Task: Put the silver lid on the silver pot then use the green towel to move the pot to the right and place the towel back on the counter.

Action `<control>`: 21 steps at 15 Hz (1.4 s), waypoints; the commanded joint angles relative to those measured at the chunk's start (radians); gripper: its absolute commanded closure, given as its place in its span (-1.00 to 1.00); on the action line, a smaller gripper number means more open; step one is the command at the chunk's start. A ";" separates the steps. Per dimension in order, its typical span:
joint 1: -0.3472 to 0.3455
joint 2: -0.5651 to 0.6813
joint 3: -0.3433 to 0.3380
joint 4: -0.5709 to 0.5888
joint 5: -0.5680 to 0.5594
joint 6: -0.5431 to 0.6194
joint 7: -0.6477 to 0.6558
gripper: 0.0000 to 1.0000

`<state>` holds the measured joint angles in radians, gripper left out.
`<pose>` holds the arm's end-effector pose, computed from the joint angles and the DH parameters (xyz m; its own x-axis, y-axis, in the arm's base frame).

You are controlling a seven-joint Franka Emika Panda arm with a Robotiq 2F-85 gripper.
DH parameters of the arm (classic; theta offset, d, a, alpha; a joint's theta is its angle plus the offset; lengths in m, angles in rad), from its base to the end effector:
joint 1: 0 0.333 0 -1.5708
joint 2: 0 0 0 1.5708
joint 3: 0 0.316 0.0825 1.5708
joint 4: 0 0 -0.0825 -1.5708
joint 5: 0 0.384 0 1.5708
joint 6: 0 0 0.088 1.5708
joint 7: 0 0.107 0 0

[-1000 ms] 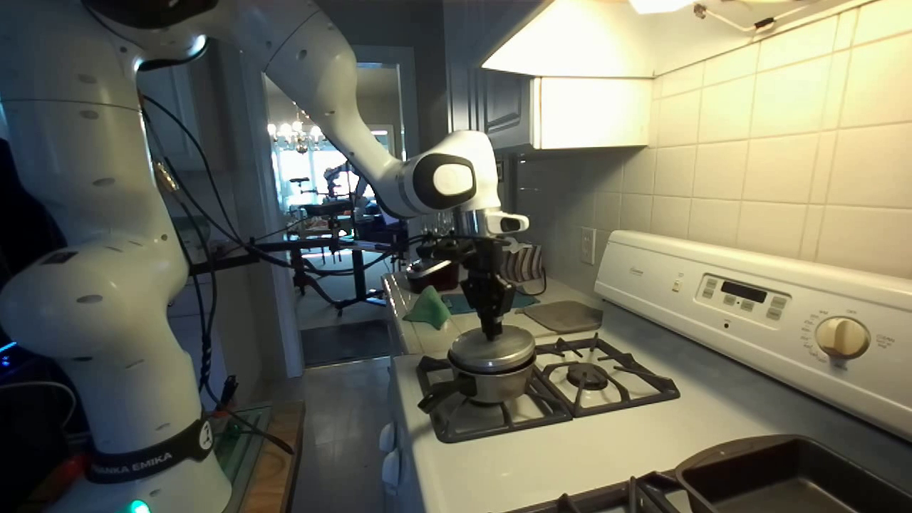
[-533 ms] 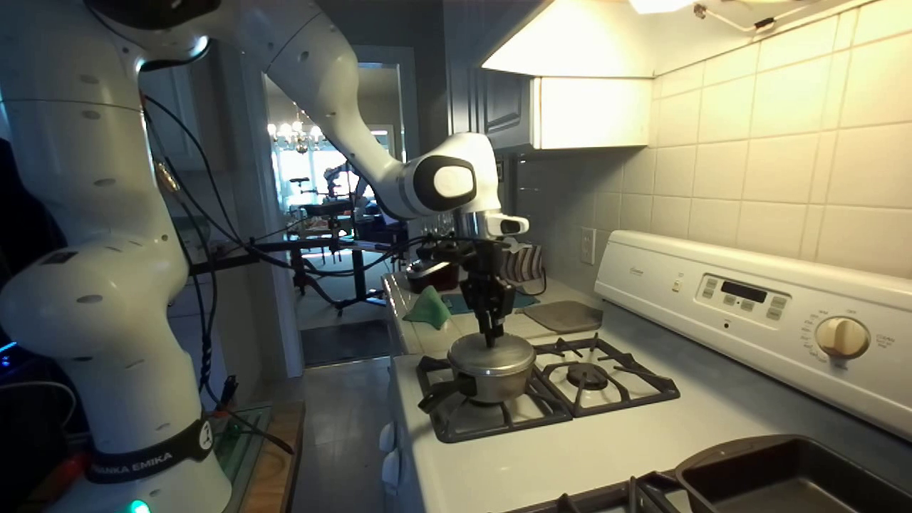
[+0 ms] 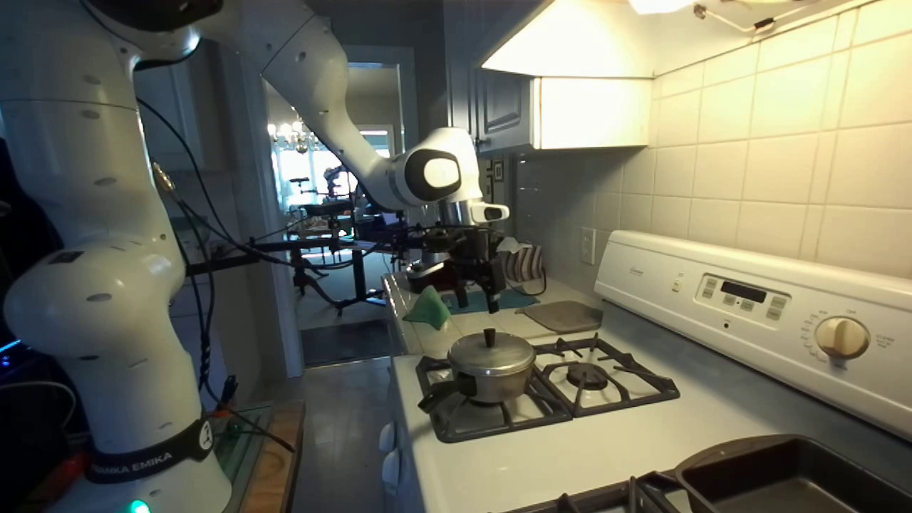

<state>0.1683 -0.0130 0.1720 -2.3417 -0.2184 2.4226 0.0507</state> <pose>0.4827 0.1699 0.3477 0.8950 0.4373 0.0882 0.4213 -0.8935 0.1552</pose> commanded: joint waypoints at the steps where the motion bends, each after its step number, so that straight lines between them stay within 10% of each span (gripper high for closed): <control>1: 0.081 0.018 0.083 0.044 -0.013 -0.004 -0.009 -1.00; 8: 0.179 0.194 0.180 0.181 0.023 0.051 -0.176 -1.00; 21: 0.132 0.475 0.293 0.437 0.218 -0.021 -0.603 -1.00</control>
<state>0.3231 0.4028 0.4260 -1.9751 -0.0531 2.4504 -0.4606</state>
